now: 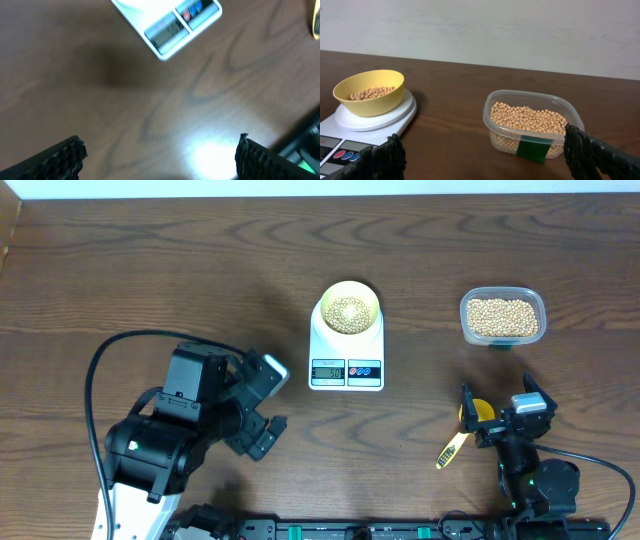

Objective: Scoop item into bowl and weigh 50g on scale

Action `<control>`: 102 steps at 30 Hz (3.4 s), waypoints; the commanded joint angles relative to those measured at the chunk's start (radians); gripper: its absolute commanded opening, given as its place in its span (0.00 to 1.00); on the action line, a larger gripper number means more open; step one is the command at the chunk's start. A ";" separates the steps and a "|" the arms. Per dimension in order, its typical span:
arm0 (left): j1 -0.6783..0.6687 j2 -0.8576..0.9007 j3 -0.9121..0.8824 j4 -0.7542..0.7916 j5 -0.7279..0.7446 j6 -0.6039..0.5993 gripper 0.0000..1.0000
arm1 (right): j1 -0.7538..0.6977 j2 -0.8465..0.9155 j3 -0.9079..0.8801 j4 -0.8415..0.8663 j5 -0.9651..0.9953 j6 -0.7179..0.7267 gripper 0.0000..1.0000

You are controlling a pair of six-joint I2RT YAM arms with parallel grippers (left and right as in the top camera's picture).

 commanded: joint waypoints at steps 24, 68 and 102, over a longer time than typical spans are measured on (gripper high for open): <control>0.205 -0.913 -0.706 0.422 0.079 -0.136 0.98 | 0.005 -0.006 -0.002 -0.005 0.008 0.013 0.99; 0.224 -0.945 -1.069 1.001 -0.208 -0.420 0.98 | 0.005 -0.006 -0.002 -0.005 0.008 0.013 0.99; 0.259 -0.945 -1.069 1.006 -0.178 -0.377 0.98 | 0.005 -0.006 -0.002 -0.005 0.008 0.013 0.99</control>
